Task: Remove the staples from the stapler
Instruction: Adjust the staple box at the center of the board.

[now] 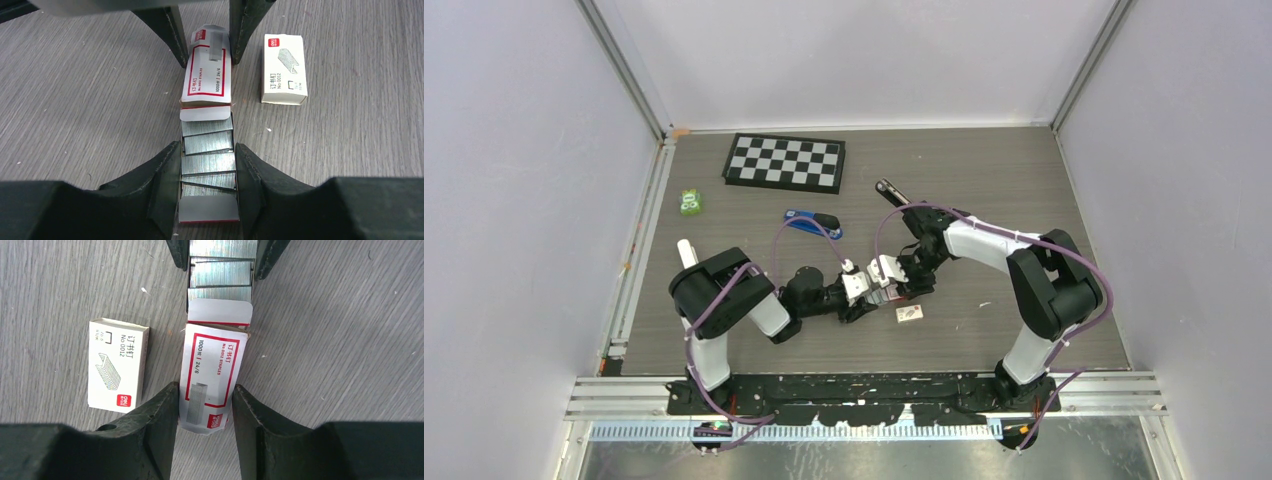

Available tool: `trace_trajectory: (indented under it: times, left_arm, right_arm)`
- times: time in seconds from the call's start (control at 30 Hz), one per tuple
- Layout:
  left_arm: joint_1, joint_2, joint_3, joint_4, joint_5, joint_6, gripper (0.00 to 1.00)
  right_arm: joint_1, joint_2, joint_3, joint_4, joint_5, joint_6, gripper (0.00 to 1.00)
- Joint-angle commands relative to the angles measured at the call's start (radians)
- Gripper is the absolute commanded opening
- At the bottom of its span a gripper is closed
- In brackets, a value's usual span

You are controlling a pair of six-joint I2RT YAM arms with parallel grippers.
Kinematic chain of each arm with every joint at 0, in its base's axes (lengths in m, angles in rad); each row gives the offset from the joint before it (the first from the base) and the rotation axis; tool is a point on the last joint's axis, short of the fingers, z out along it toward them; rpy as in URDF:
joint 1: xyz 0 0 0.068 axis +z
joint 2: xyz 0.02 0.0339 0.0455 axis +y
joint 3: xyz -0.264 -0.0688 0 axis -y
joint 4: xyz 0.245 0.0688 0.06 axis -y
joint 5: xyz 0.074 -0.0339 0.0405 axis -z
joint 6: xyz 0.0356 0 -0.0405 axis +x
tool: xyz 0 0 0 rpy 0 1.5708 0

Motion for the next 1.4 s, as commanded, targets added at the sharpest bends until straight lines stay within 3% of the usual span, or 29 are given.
trace_trajectory:
  times: [0.0, 0.43, 0.87, 1.37]
  left_arm:
    - [0.005, 0.020, 0.009, 0.062, 0.012, -0.009, 0.44]
    - [0.005, 0.041, 0.011, 0.108, 0.006, -0.034, 0.43]
    - [0.005, 0.071, 0.025, 0.108, 0.068, -0.056, 0.42]
    - [0.011, 0.085, 0.046, 0.064, 0.107, -0.044, 0.42]
  right_arm:
    - [0.006, 0.010, 0.022, 0.019, -0.011, 0.018, 0.47]
    - [0.022, 0.017, 0.019, 0.009, -0.016, 0.007, 0.49]
    - [0.022, 0.019, 0.016, 0.087, 0.018, 0.098, 0.49]
    - [0.023, 0.009, -0.005, 0.091, -0.004, 0.064, 0.49]
